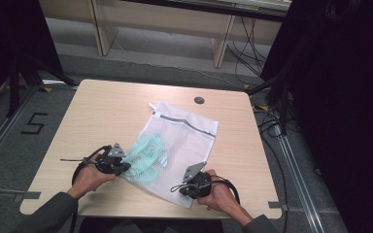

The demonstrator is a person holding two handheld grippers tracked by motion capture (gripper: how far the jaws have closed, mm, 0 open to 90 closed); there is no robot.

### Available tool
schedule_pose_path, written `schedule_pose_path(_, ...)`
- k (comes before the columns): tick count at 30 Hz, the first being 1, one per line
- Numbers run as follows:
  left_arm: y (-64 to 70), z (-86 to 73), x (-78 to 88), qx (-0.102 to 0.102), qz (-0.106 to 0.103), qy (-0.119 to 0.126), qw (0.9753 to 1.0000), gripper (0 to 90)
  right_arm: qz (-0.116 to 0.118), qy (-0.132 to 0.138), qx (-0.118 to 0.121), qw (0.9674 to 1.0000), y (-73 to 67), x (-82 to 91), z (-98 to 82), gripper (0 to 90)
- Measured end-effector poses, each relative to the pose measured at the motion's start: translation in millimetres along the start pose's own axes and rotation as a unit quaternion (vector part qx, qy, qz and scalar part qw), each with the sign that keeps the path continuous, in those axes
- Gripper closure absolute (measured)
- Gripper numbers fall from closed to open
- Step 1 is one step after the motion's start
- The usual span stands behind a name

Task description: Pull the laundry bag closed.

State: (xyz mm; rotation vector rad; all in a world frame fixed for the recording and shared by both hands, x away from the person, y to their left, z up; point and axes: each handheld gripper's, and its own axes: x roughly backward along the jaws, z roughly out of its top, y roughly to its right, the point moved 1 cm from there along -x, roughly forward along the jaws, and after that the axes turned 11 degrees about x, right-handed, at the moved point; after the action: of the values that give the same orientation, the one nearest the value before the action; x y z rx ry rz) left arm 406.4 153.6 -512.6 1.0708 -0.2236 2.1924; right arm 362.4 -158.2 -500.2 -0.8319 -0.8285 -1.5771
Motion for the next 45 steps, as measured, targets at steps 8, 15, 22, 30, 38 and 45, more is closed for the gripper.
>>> schedule_pose_path(8,-19.4,11.7,-7.9,0.005,0.025,0.002,0.9997,89.2,0.018,0.009,0.019,0.9996,-9.5,-14.9,23.9,89.8)
schedule_pose_path(15,-32.2,26.7,-18.3,0.005,0.04,0.003,0.9992,89.2,0.031,0.024,0.024,0.9989,-11.4,-30.2,45.2,89.6)
schedule_pose_path(22,-42.5,35.7,-25.1,0.0,0.056,0.011,0.9984,89.1,0.038,0.031,0.025,0.9985,-13.4,-37.3,56.3,88.0)
schedule_pose_path(30,-35.4,39.6,4.0,0.001,0.036,0.047,0.9982,89.5,0.001,0.047,-0.005,0.9989,15.6,-6.4,35.8,90.0)
schedule_pose_path(38,26.1,16.4,11.7,-0.01,-0.057,0.038,0.9976,89.7,-0.095,0.023,-0.075,0.9924,61.3,27.1,-18.0,90.0)
schedule_pose_path(45,60.7,2.9,-1.1,-0.057,-0.087,-0.006,0.9945,89.6,-0.132,0.001,-0.123,0.9836,83.6,40.9,-55.2,90.0)
